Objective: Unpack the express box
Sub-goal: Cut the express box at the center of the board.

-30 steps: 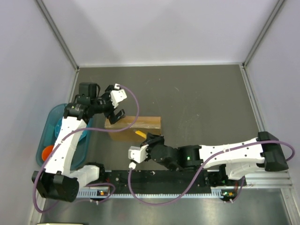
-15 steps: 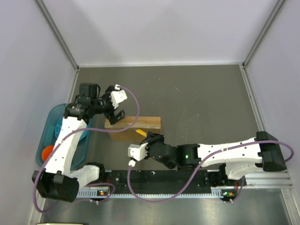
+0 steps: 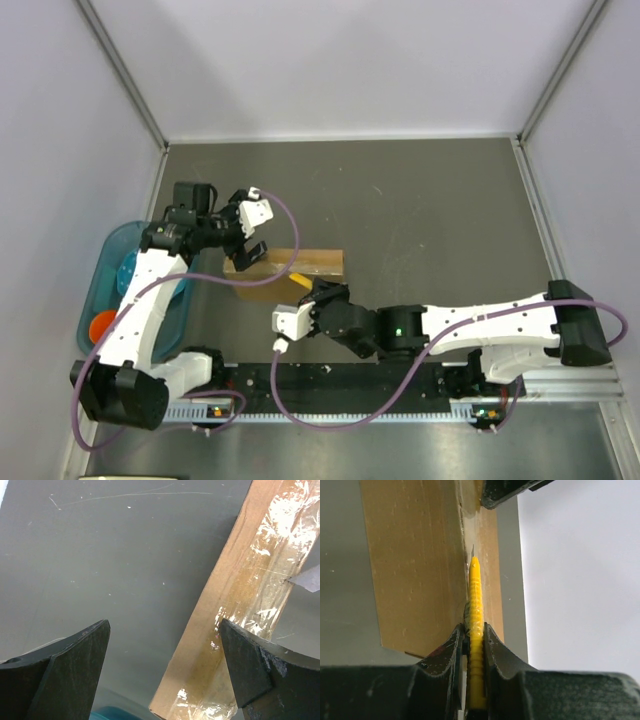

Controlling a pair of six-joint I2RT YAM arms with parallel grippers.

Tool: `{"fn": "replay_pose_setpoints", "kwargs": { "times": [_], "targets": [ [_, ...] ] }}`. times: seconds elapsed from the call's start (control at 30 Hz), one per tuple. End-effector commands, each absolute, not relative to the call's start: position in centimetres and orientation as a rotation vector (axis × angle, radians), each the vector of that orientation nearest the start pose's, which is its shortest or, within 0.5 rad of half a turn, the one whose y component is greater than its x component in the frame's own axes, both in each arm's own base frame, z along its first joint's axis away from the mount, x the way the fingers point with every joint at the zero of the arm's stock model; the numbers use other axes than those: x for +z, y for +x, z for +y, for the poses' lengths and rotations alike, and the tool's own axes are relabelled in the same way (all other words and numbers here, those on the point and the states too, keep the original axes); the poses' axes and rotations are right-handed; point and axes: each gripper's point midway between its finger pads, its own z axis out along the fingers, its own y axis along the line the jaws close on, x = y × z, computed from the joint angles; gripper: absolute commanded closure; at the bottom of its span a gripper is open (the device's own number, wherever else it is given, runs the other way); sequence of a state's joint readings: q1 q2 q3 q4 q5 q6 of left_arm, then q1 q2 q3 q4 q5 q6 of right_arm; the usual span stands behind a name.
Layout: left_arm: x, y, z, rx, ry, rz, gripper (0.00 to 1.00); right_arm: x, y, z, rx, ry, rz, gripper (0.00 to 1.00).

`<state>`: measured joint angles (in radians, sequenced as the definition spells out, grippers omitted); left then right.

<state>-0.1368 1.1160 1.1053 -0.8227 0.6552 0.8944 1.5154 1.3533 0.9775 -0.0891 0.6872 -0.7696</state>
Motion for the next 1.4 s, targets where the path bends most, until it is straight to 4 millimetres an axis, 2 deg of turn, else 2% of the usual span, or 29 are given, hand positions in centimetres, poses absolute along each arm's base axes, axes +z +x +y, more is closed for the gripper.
{"fn": "replay_pose_setpoints", "kwargs": {
  "times": [0.0,0.43,0.5,0.53,0.57,0.6,0.63,0.67,0.7,0.73,0.77,0.9,1.0,1.13,1.27,1.33,1.37],
  "targets": [
    [21.8,27.3,-12.3,-0.404,1.353,1.745,0.03,25.6,16.1,37.0,-0.175,-1.442,1.158,1.0],
    [22.5,27.4,-12.5,-0.408,1.336,1.734,0.03,24.7,15.3,37.2,-0.106,-1.458,1.196,1.0],
    [23.5,27.4,-12.6,-0.41,1.332,1.717,0.03,25.9,14.8,37.5,-0.003,-1.412,1.22,1.0],
    [23.7,26.9,-12.7,-0.42,1.35,1.712,0.02,26.3,14.7,37.4,0.029,-1.402,1.238,1.0],
    [24.8,26.5,-13.1,-0.438,1.377,1.665,0.02,26.6,14.5,37.3,0.096,-1.366,1.289,1.0],
    [25.5,25.6,-13.2,-0.446,1.411,1.632,0.01,28.4,14.0,37.8,0.199,-1.351,1.301,1.0],
    [26.3,25.0,-13.5,-0.422,1.504,1.525,0.01,28.3,14.5,37.0,0.227,-1.35,1.356,1.0],
    [27.0,22.8,-13.9,-0.487,1.553,1.482,0.01,28.9,14.4,37.0,0.308,-1.309,1.403,1.0],
    [27.9,21.5,-14.2,-0.488,1.6,1.404,0.01,29.8,13.7,37.4,0.405,-1.314,1.402,1.0],
    [28.7,20.8,-14.5,-0.461,1.672,1.287,0.01,30.5,14.2,36.9,0.448,-1.285,1.423,1.0],
    [29.9,18.5,-15.3,-0.558,1.676,1.229,0.01,30.3,13.7,36.7,0.504,-1.288,1.462,1.0],
    [33.1,15.1,-16.7,-0.661,1.702,1.056,0.01,31.9,12.1,37.4,0.657,-1.322,1.442,1.0],
    [34.6,14.2,-17.1,-0.701,1.665,1.048,0.01,31.9,11.6,37.5,0.676,-1.36,1.446,1.0],
    [34.5,13.4,-17.2,-0.711,1.668,1.052,0.01,32.1,12.1,37.4,0.667,-1.371,1.459,1.0],
    [34.6,12.6,-17.3,-0.732,1.669,1.054,0.01,33.8,13.4,37.3,0.675,-1.323,1.45,1.0],
    [34.4,12.5,-17.3,-0.743,1.67,1.069,0.02,34.0,13.8,37.9,0.66,-1.329,1.441,1.0],
    [34.4,12.4,-17.4,-0.75,1.677,1.073,0.04,34.8,14.0,38.1,0.649,-1.325,1.422,1.0]
  ]
}}
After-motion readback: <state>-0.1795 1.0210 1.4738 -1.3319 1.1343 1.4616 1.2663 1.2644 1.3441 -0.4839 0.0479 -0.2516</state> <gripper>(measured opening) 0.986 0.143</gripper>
